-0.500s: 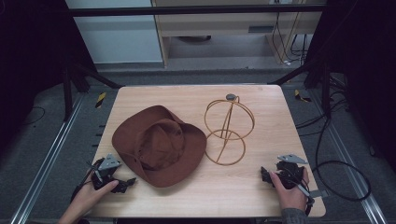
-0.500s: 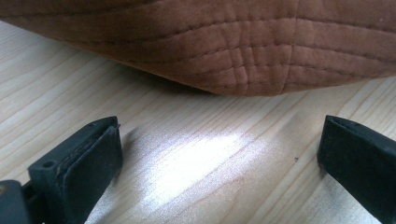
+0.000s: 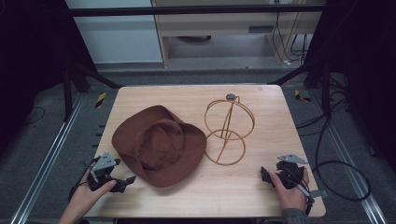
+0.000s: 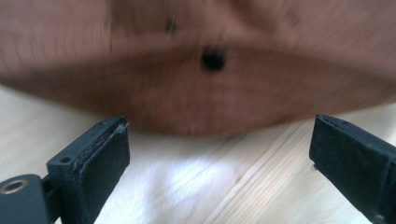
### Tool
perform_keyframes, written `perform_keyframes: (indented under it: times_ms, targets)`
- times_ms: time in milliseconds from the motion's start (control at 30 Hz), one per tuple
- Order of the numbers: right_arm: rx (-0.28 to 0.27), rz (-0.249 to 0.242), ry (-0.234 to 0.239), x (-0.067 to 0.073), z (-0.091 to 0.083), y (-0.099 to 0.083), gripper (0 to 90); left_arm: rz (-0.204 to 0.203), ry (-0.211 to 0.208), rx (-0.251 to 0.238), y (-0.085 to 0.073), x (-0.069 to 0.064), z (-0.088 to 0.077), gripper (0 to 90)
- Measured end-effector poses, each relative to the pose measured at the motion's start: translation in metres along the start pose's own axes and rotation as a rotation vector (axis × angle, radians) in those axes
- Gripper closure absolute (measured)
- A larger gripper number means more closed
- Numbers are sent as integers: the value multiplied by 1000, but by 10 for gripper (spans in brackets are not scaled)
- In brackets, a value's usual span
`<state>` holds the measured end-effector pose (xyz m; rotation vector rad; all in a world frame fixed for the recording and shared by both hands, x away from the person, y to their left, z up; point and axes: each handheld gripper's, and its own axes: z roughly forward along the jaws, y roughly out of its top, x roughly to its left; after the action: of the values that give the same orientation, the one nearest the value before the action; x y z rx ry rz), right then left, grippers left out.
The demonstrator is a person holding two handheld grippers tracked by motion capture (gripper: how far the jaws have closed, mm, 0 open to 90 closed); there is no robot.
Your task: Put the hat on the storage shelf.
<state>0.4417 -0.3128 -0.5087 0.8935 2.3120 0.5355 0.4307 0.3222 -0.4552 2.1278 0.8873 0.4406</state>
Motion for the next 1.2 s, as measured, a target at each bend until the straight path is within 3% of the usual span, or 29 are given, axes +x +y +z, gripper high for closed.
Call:
perform_keyframes:
  times_ms: [200, 333, 500, 600, 767, 967, 1133, 1200]
  targets:
    - [0, 0, 0, 0, 0, 0, 5, 56, 11, -66, 29, -8, -18, 48]
    - [0, 0, 0, 0, 0, 0, 5, 71, 21, -29, 49, -7, -13, 52]
    - [0, 0, 0, 0, 0, 0, 5, 94, -15, -14, 77, -6, -5, 63]
    - [-1, 0, 0, 0, 0, 0, 5, 109, -15, -9, 94, -4, -2, 63]
    - [-2, 1, 2, 0, 0, 0, 5, 97, -46, 20, 120, 2, 7, 61]
    - [-3, 1, 1, 0, 0, 0, 6, 124, -30, 105, 148, 9, 18, 59]
    - [-3, 2, 1, 0, 0, 0, 6, 168, 17, 148, 164, 10, 27, 55]
    - [-5, 3, 2, 0, 0, 0, 5, 169, 8, 160, 168, 9, 32, 52]
